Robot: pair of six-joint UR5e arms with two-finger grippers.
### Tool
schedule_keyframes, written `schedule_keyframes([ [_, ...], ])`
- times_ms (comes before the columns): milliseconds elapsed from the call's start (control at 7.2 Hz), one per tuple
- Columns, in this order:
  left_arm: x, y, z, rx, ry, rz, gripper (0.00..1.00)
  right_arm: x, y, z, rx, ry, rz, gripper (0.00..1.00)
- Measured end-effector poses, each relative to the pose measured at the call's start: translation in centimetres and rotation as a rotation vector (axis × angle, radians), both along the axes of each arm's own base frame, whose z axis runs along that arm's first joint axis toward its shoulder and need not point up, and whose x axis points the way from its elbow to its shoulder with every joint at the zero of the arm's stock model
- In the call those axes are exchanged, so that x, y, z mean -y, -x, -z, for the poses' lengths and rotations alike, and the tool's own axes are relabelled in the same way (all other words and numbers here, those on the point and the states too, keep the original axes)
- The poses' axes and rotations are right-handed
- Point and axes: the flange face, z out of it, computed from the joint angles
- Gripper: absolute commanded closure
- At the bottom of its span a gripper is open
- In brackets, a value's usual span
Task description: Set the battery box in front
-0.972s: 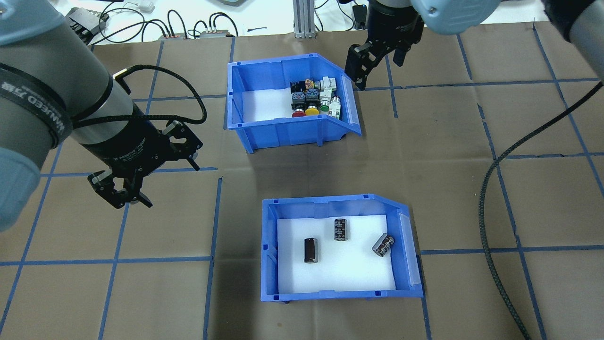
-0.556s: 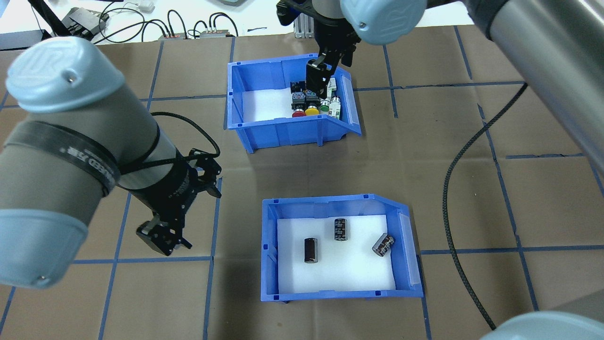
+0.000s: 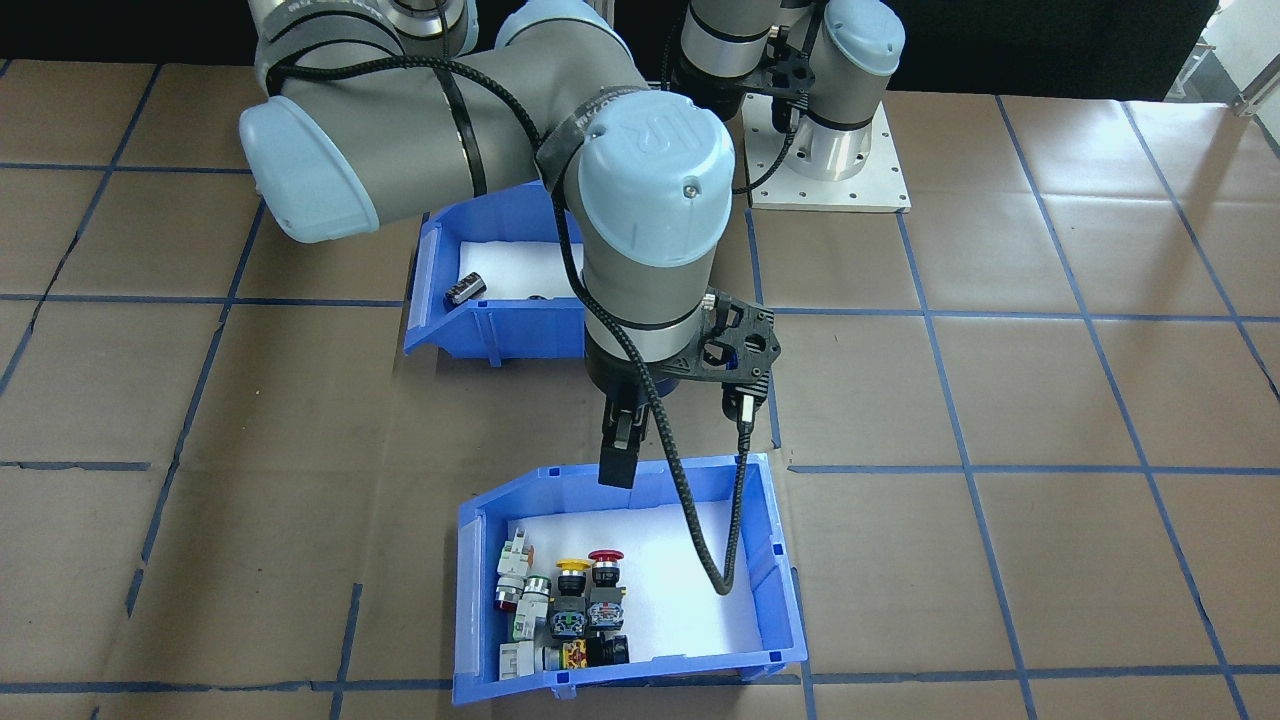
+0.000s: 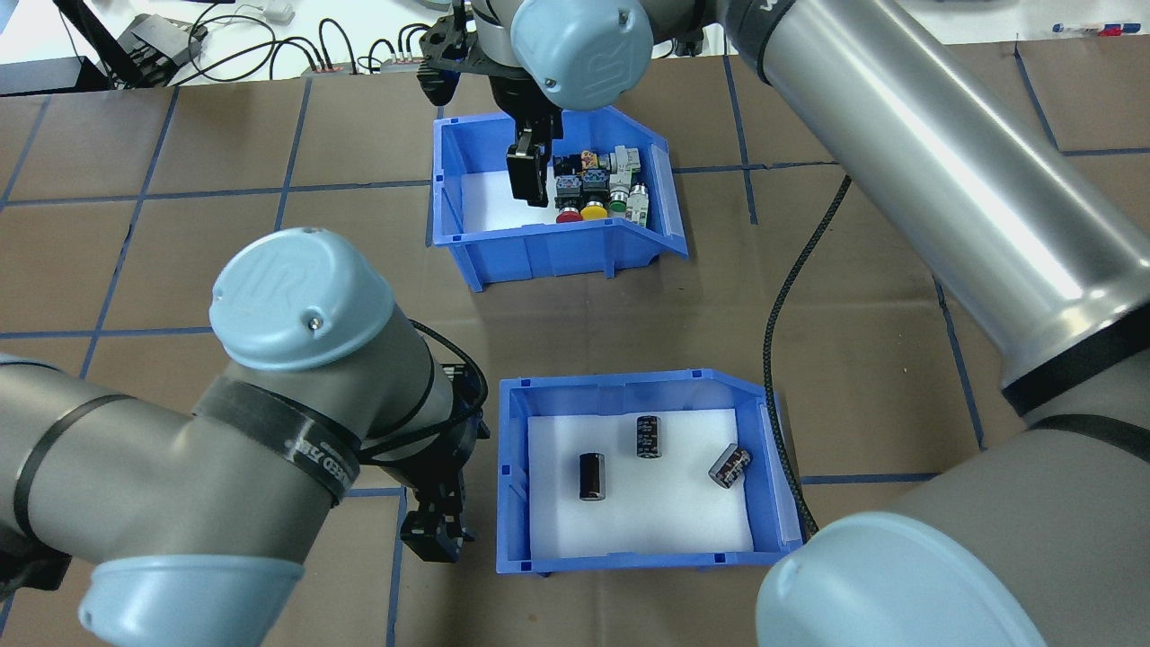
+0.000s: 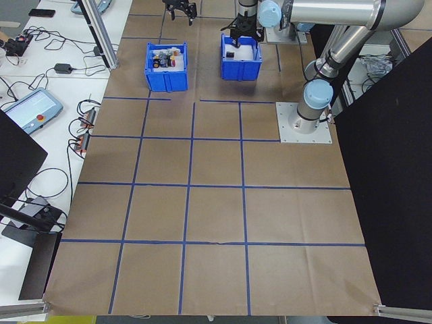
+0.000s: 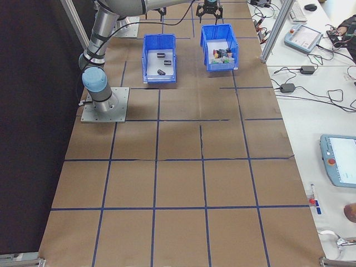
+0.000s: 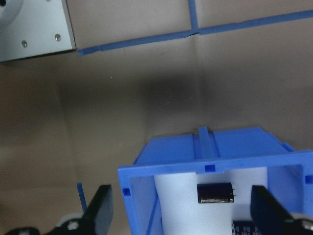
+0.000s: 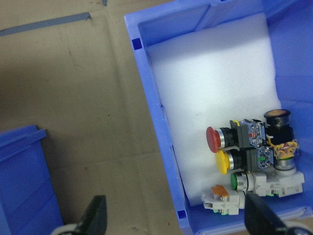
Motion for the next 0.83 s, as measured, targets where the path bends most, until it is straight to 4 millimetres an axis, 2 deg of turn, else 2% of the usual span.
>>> schedule_keyframes([
  [278, -1.9, 1.6, 2.9, -0.061, -0.006, -0.079, 0.01, -0.4, -2.3, 4.1, -0.024, -0.051, -0.138, 0.0],
  [417, -2.8, 2.5, 3.8, -0.101, -0.018, -0.107, 0.01, -0.2, -2.8, 6.1, -0.035, -0.065, -0.166, 0.0],
  [833, -4.0, 5.6, 6.3, -0.128, -0.037, -0.137, 0.01, 0.1, -2.8, 11.5, -0.038, -0.019, -0.173, 0.02],
])
